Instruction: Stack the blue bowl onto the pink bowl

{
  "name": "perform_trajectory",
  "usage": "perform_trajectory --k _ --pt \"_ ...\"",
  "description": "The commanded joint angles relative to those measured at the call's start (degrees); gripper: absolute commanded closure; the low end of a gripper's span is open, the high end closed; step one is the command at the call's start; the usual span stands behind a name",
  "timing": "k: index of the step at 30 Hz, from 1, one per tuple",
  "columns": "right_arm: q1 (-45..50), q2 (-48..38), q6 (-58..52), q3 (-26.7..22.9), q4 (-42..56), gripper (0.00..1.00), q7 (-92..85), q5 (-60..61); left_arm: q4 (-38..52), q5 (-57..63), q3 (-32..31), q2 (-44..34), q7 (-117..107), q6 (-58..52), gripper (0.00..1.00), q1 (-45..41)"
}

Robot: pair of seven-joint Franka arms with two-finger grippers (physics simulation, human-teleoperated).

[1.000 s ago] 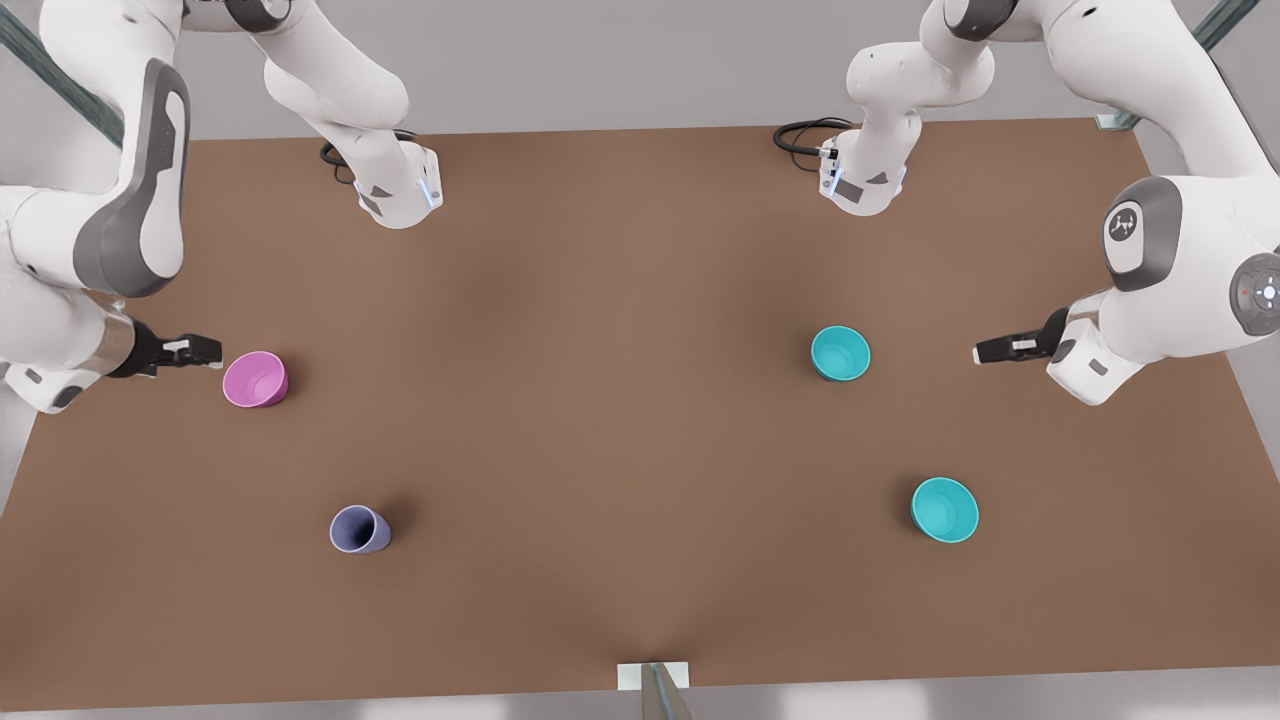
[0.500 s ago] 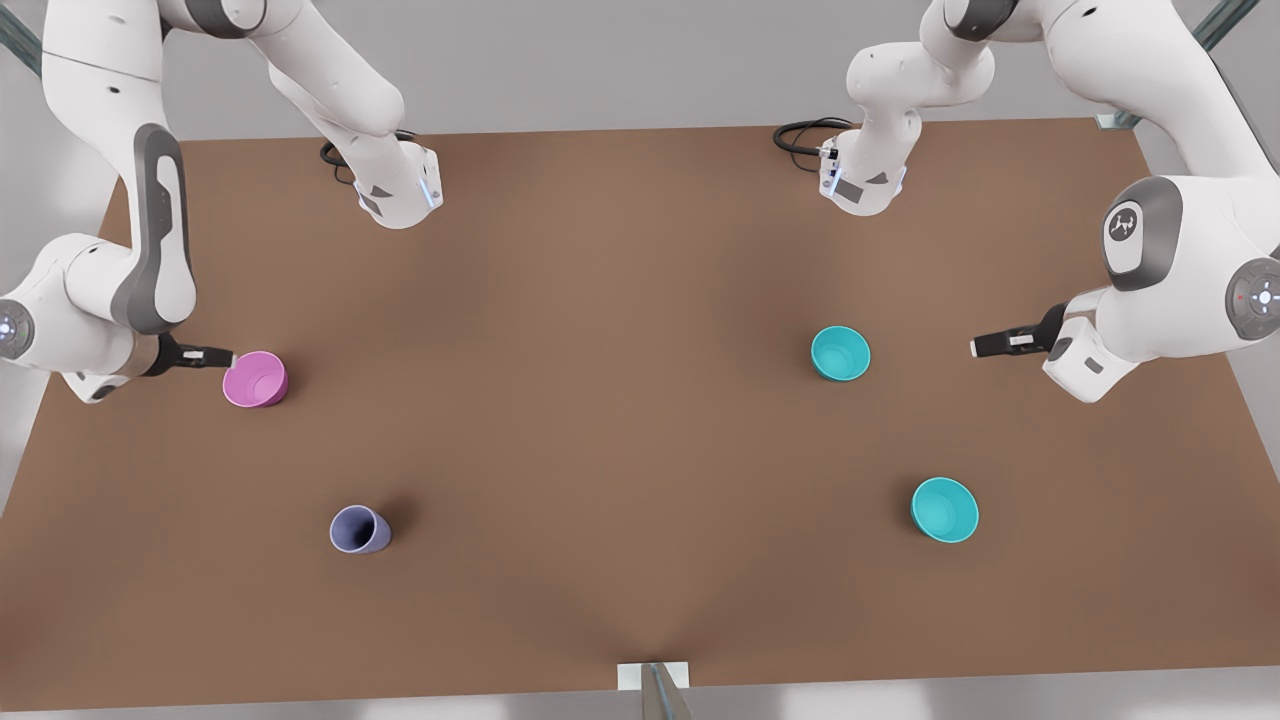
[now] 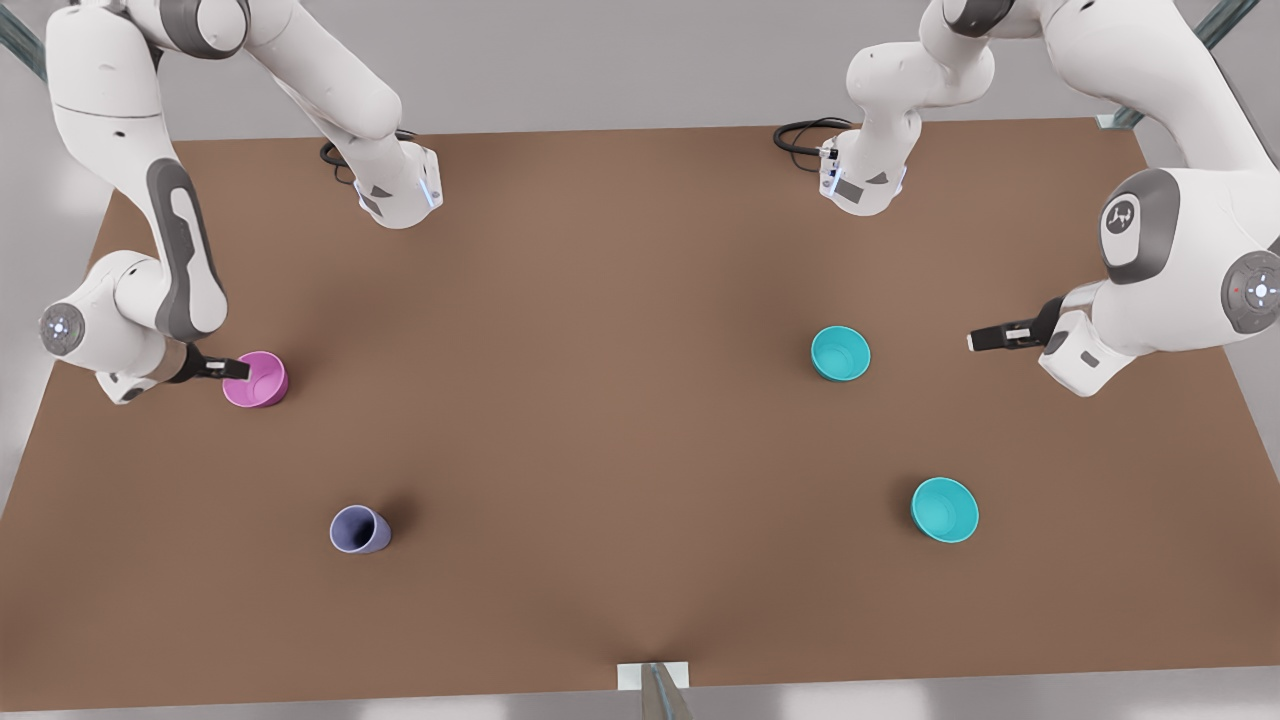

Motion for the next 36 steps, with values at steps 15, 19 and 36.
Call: perform_trajectory --k 15,19,36 --pt "-6.51 9.05 9.15 0.19 -0.3 0.0 -6.82 0.39 0.04 0.01 0.08 -0.05 -0.17 -1.99 0.0 0.02" --pt "-6.86 10.2 9.94 0.27 -0.04 0.13 -9.2 0.39 0.04 0.01 0.08 -0.05 -0.17 -1.99 0.0 0.02" --pt "-5.89 3.35 -6.58 17.4 6.11 0.79 -8.15 18.48 0.04 0.01 -0.01 -0.05 -0.26 -2.17 0.0 -0.07"
